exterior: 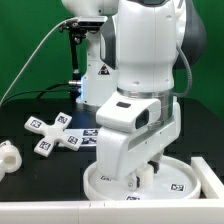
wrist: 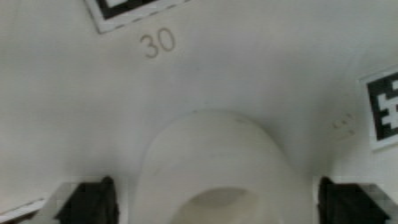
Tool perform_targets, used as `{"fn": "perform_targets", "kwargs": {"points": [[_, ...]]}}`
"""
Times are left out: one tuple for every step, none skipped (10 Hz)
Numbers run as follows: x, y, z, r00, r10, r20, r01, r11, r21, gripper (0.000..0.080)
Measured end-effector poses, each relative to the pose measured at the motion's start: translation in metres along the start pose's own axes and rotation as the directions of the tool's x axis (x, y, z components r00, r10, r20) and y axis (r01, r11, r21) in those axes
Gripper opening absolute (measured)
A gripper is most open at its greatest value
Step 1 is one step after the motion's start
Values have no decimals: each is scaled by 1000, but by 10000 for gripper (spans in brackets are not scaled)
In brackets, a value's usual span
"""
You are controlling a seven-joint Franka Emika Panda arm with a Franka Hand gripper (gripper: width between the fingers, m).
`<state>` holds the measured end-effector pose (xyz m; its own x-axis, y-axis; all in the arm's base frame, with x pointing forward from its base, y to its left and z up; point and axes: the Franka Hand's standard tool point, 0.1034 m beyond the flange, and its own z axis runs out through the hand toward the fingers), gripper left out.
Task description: Assemble round table
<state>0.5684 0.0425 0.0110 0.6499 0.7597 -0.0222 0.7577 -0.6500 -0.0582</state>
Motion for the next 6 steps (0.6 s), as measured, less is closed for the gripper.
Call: {"fn": "perform_targets", "kwargs": {"points": [[-1,2,-2,1000,3,-1,-3,1000,-1,618],[-15,5,-16,1000,19,14,-19,1000,-2,640],[-28,6,-32,999,37,20,-37,999,-11,640],[-38,7,-43,998,60,22,-60,998,-22,648],[-45,6,-49,995,93,23,-92,995,-28,648],[-47,6,-52,993,112,22,-112,993,-28,649]]}}
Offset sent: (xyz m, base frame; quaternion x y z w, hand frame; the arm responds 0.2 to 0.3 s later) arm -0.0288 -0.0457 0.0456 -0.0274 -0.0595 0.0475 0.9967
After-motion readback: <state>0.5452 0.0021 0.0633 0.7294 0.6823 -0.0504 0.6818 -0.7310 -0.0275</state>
